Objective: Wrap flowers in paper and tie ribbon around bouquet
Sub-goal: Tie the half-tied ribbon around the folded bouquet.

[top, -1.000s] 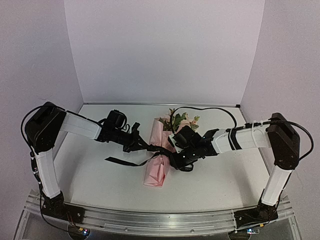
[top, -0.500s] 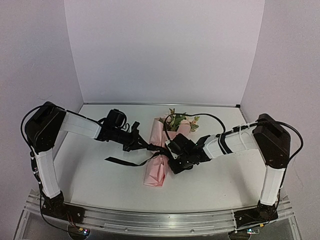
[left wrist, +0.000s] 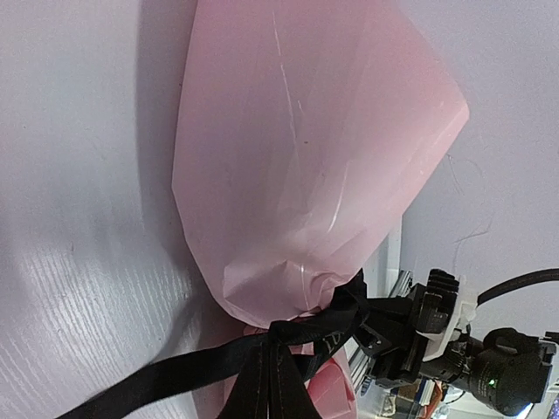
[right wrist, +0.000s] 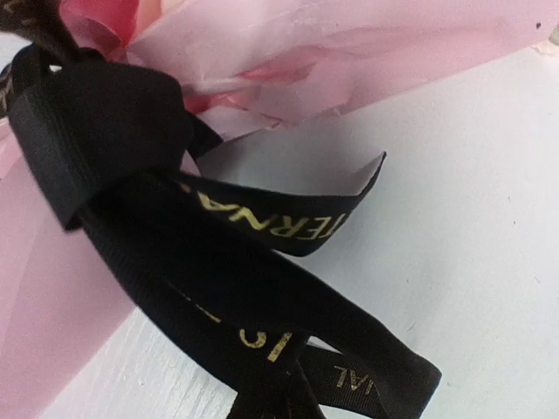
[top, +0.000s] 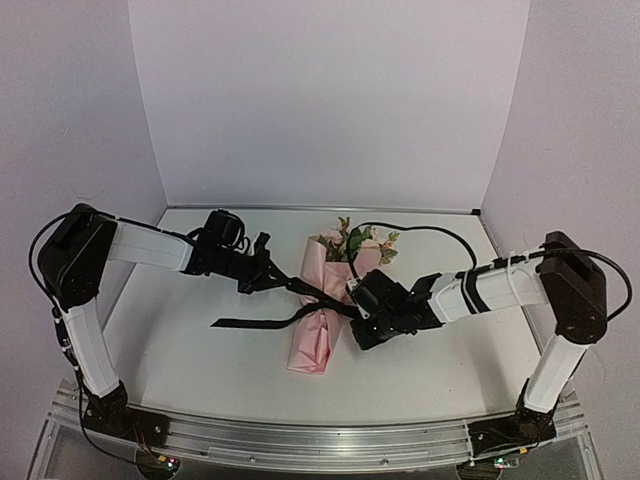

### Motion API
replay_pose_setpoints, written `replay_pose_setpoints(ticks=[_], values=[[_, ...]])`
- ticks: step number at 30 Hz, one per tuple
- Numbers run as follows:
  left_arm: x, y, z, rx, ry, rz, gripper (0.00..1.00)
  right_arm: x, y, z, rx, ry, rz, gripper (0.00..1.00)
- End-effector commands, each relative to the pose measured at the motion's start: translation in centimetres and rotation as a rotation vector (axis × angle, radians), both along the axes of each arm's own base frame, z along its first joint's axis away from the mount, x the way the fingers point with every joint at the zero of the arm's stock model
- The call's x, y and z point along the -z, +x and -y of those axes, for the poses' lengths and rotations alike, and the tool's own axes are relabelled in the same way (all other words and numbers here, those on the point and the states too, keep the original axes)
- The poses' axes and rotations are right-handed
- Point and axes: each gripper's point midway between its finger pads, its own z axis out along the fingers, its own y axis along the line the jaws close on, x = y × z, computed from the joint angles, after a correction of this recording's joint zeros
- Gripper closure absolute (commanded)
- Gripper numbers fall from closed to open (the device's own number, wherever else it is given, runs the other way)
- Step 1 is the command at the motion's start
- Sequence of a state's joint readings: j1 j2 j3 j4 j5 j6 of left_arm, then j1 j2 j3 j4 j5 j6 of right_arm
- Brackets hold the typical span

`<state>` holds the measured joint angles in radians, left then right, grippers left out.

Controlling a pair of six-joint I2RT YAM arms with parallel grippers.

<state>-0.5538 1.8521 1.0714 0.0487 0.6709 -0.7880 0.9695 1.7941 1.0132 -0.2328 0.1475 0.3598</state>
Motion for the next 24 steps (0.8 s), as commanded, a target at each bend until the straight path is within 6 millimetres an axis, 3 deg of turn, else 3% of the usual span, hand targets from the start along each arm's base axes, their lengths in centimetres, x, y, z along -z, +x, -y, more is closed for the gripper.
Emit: replay_pose_setpoints(ticks=[1,8,24], values=[[-1.0,0.3,-1.3,-0.026,0.017,0.046,1.00,-0.7,-1.7,0.3,0.024,0.039,-0.026,1.00],[0.6,-0.2,-3.1,-0.076,0.043,0.011,1.00,0.9,-3.8,1.1,0.040,0.042,-0.099,1.00],[1.3,0.3,-5.6,-0.170,0.076,0.013,1.00,2.0,-4.8,2.8,0.066,-0.005,-0.137,1.00]])
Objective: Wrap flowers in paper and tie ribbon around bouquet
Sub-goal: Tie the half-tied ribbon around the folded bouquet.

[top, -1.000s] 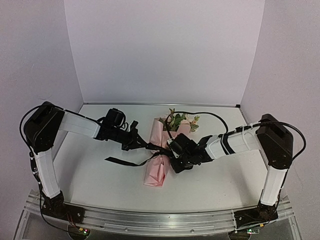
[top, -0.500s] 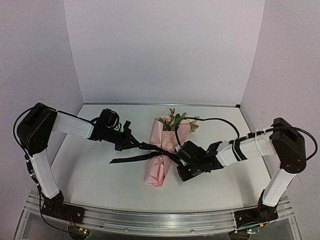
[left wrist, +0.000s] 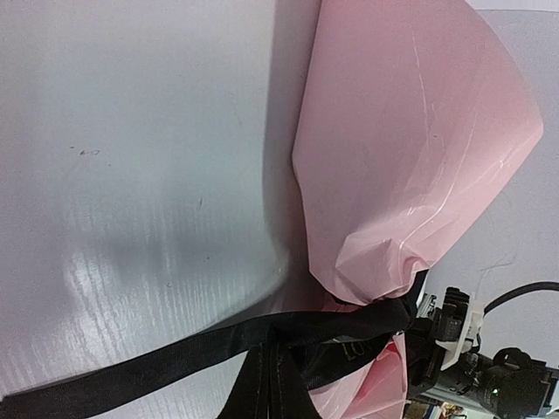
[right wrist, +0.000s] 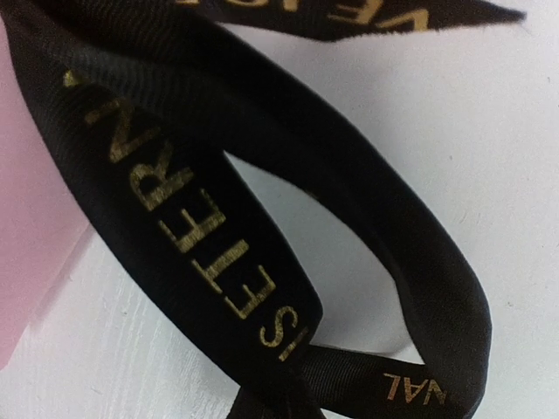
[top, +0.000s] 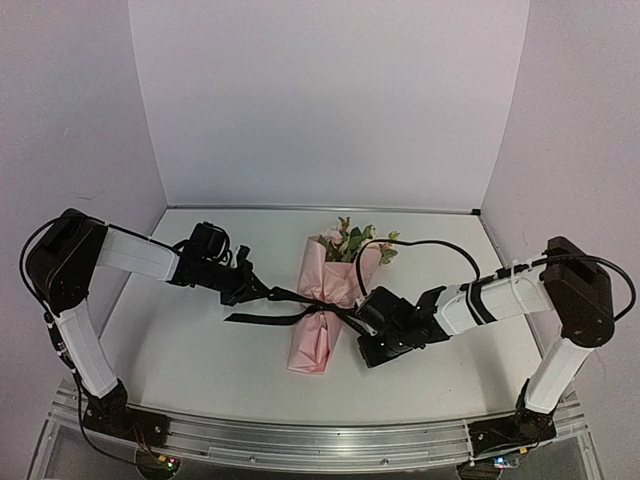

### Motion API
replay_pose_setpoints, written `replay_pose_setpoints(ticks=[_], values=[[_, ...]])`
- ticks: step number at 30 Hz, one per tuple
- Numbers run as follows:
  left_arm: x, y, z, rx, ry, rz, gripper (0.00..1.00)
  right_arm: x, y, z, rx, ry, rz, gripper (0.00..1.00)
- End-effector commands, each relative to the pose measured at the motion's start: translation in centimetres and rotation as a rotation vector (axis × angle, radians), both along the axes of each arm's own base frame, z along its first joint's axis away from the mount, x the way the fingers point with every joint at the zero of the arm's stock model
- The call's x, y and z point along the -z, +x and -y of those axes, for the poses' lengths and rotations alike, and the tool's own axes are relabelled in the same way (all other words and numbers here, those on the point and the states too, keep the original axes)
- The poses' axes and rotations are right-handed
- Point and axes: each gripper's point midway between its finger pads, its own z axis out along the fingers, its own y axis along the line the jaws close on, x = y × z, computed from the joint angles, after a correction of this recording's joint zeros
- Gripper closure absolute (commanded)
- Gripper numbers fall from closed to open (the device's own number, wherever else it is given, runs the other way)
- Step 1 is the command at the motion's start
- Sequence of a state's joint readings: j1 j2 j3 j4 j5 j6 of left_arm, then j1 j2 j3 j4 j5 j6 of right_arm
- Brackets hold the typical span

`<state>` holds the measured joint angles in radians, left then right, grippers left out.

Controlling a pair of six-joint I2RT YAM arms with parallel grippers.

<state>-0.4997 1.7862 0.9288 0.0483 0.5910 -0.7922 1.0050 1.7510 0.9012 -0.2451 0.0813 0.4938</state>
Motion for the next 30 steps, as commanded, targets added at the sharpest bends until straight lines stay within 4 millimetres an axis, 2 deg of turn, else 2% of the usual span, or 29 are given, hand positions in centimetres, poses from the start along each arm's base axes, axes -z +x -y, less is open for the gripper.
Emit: replay_pose_setpoints(ticks=[1,6,9,12,15,18,21,23,25,30], values=[[-1.6,0.8,-1.2,-0.054,-0.003,0.057,1.00,-0.3,-0.8,1.2,0.007,-0.027,-0.013,1.00],[-1.5,0.7,-1.6,-0.056,0.011,0.063,1.00,-0.3,-1.0,1.4,-0.006,-0.041,-0.023,1.00],[-1.9,0.5,-1.1,-0.026,-0.017,0.075,1.00,-1.4,-1.2,0.6,-0.030,-0.002,-0.028,0.99],[-2.0,0.4,-0.7,-0.002,-0.031,0.078,1.00,-3.2,-1.1,-0.3,-0.045,0.055,-0.014,0.83],[-2.0,0.3,-0.4,0.013,-0.041,0.076,1.00,-5.5,-0.8,-1.0,-0.051,0.114,0.007,0.57],[-2.2,0.4,-0.3,0.018,-0.046,0.083,1.00,-7.3,0.0,-0.5,-0.002,0.162,0.024,0.47],[-2.2,0.4,-0.2,0.020,-0.047,0.084,1.00,-8.0,1.2,0.8,0.050,0.171,0.049,0.44],[-2.1,0.4,-0.2,0.020,-0.048,0.081,1.00,-7.5,2.1,1.7,0.084,0.151,0.043,0.45],[-2.2,0.4,-0.2,0.020,-0.050,0.082,1.00,-6.7,2.9,2.1,0.106,0.145,0.019,0.50],[-2.3,0.4,-0.1,0.021,-0.053,0.084,1.00,-5.1,4.3,1.4,0.062,0.094,0.026,0.50]])
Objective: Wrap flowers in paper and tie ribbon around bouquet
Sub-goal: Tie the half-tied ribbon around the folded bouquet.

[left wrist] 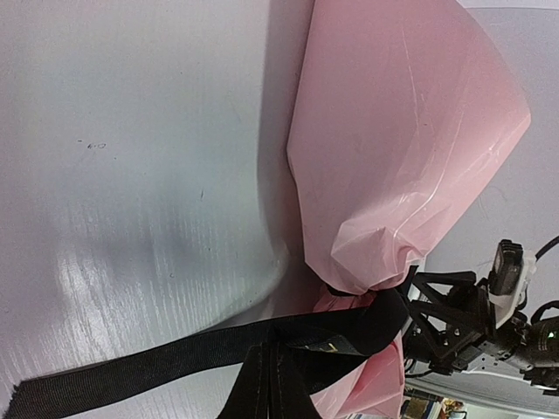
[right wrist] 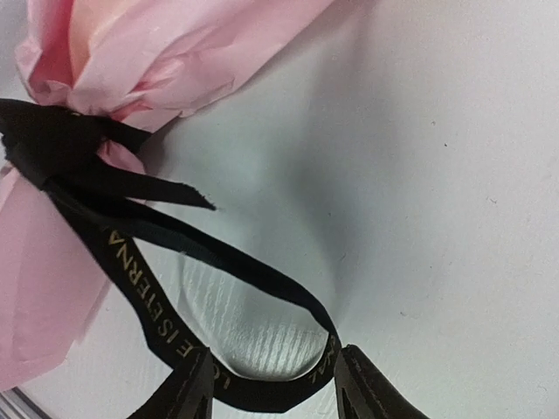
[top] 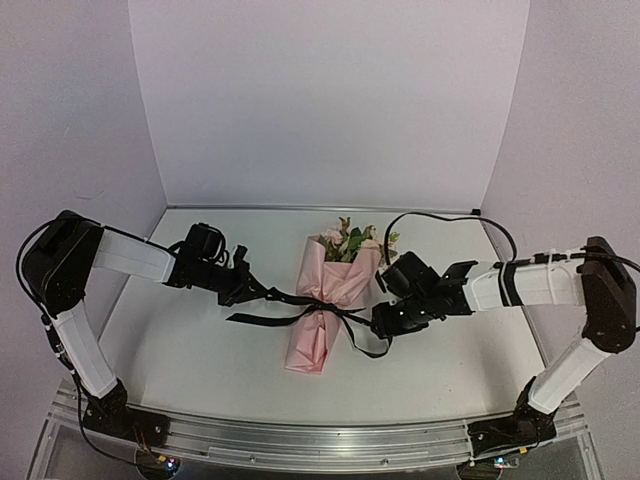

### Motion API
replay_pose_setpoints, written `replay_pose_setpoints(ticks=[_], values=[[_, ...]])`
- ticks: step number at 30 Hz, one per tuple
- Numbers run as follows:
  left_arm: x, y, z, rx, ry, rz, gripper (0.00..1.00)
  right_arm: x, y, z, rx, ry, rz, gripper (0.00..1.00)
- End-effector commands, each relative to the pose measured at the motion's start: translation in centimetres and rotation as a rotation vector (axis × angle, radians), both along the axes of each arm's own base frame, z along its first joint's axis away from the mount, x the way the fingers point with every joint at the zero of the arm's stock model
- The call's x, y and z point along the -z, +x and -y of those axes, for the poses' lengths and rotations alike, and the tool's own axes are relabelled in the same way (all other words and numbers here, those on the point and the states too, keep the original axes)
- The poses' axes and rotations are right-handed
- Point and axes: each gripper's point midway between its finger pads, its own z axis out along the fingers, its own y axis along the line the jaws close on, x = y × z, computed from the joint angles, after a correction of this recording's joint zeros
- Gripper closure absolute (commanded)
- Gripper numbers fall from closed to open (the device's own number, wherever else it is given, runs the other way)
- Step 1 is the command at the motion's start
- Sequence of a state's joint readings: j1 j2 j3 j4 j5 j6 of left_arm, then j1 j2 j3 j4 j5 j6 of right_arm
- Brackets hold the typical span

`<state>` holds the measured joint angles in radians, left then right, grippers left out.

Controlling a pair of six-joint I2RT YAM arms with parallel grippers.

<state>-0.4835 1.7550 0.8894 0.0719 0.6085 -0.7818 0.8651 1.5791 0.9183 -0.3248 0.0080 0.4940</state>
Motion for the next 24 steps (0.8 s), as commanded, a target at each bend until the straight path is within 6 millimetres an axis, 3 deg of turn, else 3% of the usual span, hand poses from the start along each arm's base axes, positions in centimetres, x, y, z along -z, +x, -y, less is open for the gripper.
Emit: replay_pose_setpoints(ticks=[1,6,11,17,24], values=[[-2.0,0.8,0.6,0.019,-0.037,0.070,1.00,0.8,1.4,-1.1,-0.056,-0.046,0.020,0.49],[-1.8,0.9,0.7,0.026,-0.032,0.066,1.00,1.8,2.4,-1.8,-0.094,-0.059,0.031,0.46],[-1.8,1.0,0.8,0.028,-0.032,0.065,1.00,3.1,2.9,-2.3,-0.109,-0.072,0.002,0.52],[-2.0,1.2,0.9,0.035,-0.027,0.069,1.00,2.7,3.6,-2.0,-0.108,-0.094,0.038,0.55],[-2.4,1.3,1.1,0.044,-0.037,0.078,1.00,1.4,3.3,-2.0,-0.173,-0.095,0.072,0.40]])
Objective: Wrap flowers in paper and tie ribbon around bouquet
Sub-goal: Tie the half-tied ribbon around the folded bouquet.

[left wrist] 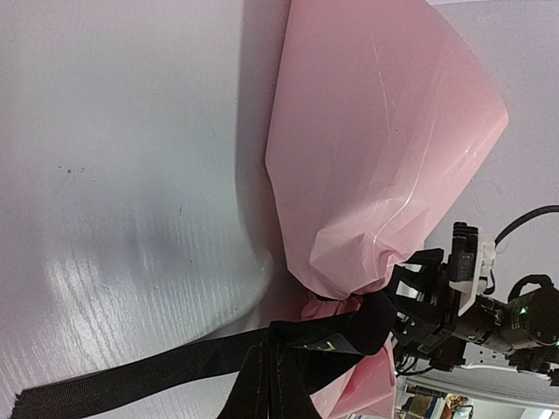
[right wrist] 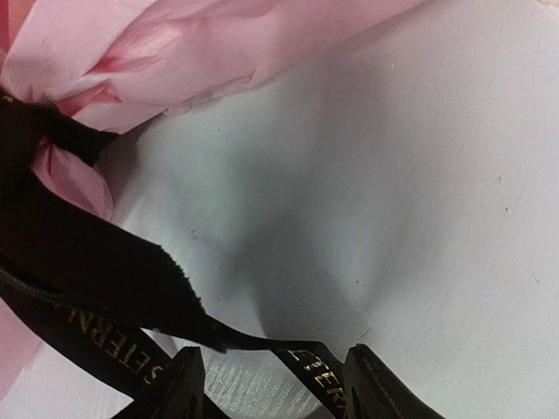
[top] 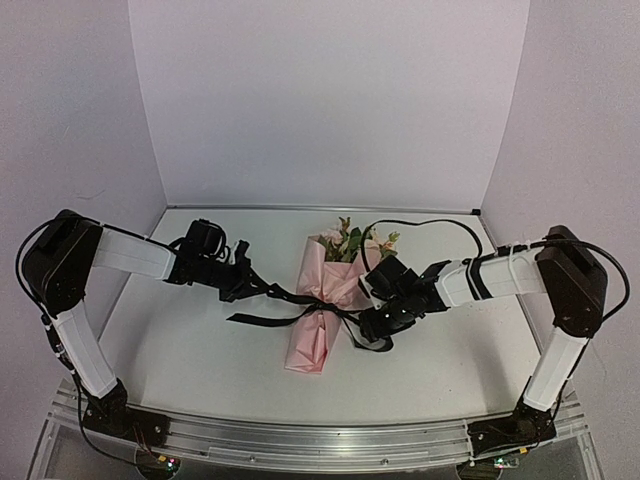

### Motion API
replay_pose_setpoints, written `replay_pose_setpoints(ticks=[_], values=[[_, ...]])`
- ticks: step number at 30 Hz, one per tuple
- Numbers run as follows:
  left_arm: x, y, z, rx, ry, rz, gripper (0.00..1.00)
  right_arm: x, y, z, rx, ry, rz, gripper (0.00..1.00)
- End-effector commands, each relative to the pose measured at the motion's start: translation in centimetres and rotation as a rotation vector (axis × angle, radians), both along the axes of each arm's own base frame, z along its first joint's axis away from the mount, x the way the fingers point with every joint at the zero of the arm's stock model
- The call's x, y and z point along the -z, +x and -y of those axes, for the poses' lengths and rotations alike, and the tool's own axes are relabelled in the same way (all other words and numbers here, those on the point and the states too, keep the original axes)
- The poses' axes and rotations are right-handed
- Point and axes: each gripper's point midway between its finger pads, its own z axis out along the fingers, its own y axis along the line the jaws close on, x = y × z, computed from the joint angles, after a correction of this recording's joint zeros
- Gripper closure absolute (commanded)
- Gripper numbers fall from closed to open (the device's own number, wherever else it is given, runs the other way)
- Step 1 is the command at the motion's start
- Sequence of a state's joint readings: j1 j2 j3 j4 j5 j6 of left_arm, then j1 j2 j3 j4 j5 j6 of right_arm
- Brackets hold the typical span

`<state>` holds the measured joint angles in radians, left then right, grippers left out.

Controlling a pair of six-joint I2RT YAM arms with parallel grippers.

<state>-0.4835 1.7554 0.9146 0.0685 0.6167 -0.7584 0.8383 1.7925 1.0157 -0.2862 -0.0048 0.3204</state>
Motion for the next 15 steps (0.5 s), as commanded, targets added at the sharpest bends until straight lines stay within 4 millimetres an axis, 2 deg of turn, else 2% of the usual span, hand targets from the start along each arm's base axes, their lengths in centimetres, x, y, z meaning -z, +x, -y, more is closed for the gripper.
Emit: replay_pose_setpoints(ticks=[1,6,8,11,13,15], values=[[-1.6,0.8,0.7,0.026,-0.028,0.045,1.00,-2.8,1.1,-0.7,-0.059,0.022,0.083,0.38],[-1.5,0.9,0.8,0.032,-0.031,0.042,1.00,-2.4,1.3,-1.8,-0.136,0.015,0.076,0.35],[-1.6,1.0,0.9,0.034,-0.035,0.041,1.00,-2.1,1.3,-2.8,-0.169,0.032,0.057,0.37],[-1.8,1.1,1.0,0.035,-0.037,0.042,1.00,-1.6,1.5,-3.2,-0.177,0.026,0.046,0.42],[-1.9,1.2,1.0,0.035,-0.037,0.044,1.00,-1.4,1.4,-3.1,-0.170,0.024,0.039,0.50],[-1.9,1.3,1.1,0.035,-0.038,0.042,1.00,-1.2,1.1,-3.0,-0.161,0.026,0.024,0.63]])
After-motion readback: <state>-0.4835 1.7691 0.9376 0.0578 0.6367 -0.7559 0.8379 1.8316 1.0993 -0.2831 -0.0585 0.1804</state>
